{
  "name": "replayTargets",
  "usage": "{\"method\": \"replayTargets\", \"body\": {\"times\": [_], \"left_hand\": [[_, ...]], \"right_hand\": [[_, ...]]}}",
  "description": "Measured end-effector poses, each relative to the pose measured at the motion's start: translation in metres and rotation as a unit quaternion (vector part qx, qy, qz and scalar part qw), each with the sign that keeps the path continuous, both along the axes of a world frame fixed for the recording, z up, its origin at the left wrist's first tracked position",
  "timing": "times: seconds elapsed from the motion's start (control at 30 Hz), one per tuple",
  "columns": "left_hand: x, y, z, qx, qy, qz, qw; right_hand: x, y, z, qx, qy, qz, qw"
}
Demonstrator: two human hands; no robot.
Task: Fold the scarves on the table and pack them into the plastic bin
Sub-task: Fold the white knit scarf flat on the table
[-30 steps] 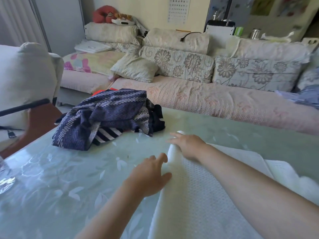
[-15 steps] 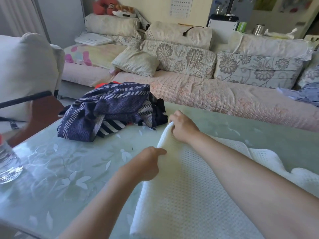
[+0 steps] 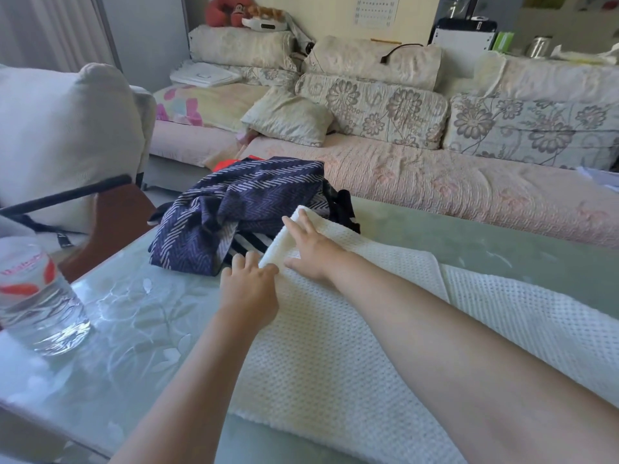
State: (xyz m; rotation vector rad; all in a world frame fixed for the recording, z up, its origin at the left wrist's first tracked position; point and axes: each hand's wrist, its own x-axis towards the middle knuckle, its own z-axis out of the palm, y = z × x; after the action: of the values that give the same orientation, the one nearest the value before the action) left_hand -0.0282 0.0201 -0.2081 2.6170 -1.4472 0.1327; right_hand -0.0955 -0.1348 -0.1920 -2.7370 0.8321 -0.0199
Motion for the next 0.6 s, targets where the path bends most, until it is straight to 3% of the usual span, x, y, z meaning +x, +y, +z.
{"method": "replayTargets", "body": {"times": [0.27,0.6], "left_hand": [[-0.061,-0.024,0.031,-0.070,0.070,-0.081,0.992],[-0.212,-0.057,0.062,-0.017,0.174,-0.299,0.938]], "right_hand": [[-0.108,-0.011,0.025,0.006,-0.022,-0.038,0.999],[-0.323,-0.001,0.038,0.027,-0.006,-0.162,0.986]]}}
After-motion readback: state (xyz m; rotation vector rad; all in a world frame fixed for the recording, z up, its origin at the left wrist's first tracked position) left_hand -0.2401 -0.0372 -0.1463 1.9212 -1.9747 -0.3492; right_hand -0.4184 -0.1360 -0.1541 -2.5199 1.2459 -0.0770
